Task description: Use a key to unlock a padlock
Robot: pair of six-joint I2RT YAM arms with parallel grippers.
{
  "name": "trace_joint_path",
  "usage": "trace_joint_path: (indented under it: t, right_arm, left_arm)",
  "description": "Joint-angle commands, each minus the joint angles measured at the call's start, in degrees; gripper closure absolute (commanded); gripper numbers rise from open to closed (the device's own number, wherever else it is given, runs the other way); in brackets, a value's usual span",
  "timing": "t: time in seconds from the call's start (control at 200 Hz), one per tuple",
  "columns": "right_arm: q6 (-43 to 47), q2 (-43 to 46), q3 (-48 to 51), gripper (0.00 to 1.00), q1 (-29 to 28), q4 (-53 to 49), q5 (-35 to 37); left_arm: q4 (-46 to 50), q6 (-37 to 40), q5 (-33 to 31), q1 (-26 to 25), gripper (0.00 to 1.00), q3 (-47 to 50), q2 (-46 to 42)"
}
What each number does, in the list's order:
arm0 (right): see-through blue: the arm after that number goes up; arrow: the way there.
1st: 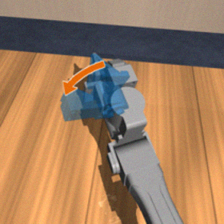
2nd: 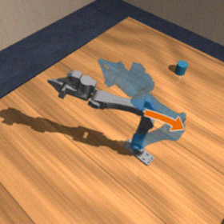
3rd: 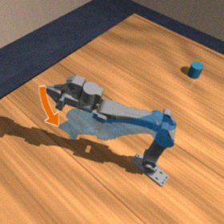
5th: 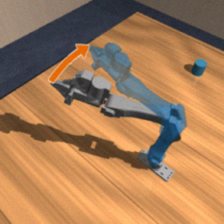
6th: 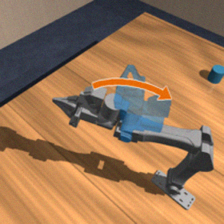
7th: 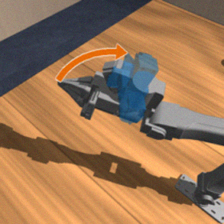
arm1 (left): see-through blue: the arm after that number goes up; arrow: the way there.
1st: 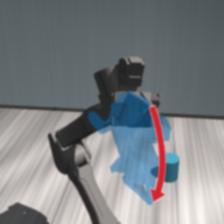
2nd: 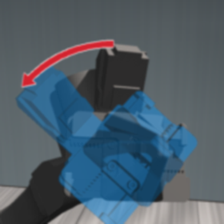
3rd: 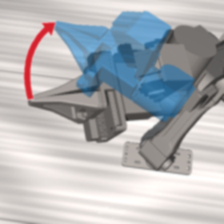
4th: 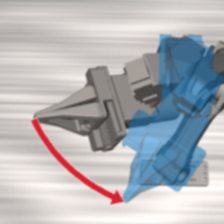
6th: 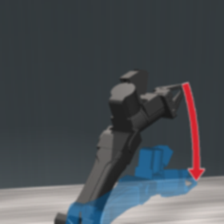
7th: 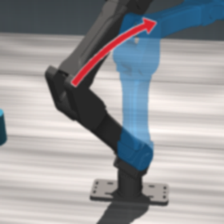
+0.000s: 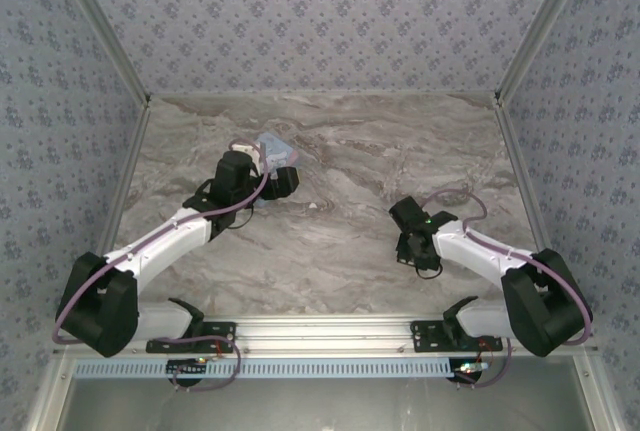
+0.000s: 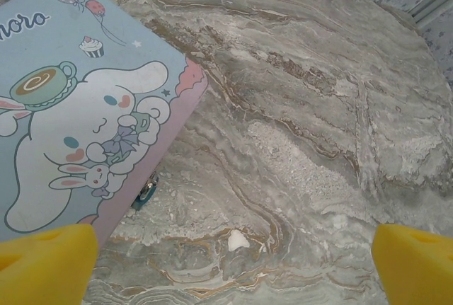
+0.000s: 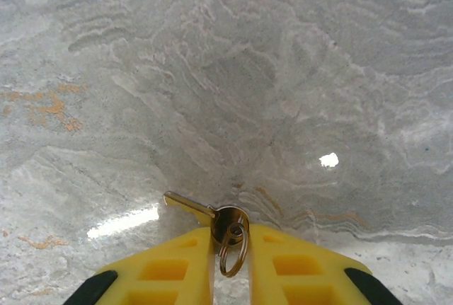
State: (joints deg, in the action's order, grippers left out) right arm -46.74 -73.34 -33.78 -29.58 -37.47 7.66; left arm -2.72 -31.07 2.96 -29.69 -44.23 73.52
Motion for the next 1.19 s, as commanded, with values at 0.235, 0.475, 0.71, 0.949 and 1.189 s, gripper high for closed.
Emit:
trace_joint_path:
  t: [0.235,0.475,0.71,0.949,1.189]
  right_arm:
    - [1.0,0.5,1.6,0.91,1.4,0.7,-1.5]
    - [2.6,1.3,1.7,1.00,2.7,1.0,-2.1]
    - [6.0,7.4,1.7,1.00,3.3,5.9,-4.0]
    - [10.1,14.2,2.9,1.00,6.1,14.6,-13.8]
    - [18.0,16.7,0.4,1.00,7.6,19.7,-21.9]
  left_arm:
    - [1.2,1.6,-1.0,-0.3,0.01,-2.5,-0.7]
    - [2.4,2.5,-2.2,-0.2,0.01,-2.5,-2.3]
    - [2.8,1.2,-1.3,-0.2,0.00,-2.5,-4.2]
    - [2.4,-1.7,2.4,-0.3,0.01,-3.2,-5.5]
    - [3.4,-13.4,7.7,0.2,0.04,-6.1,-3.8]
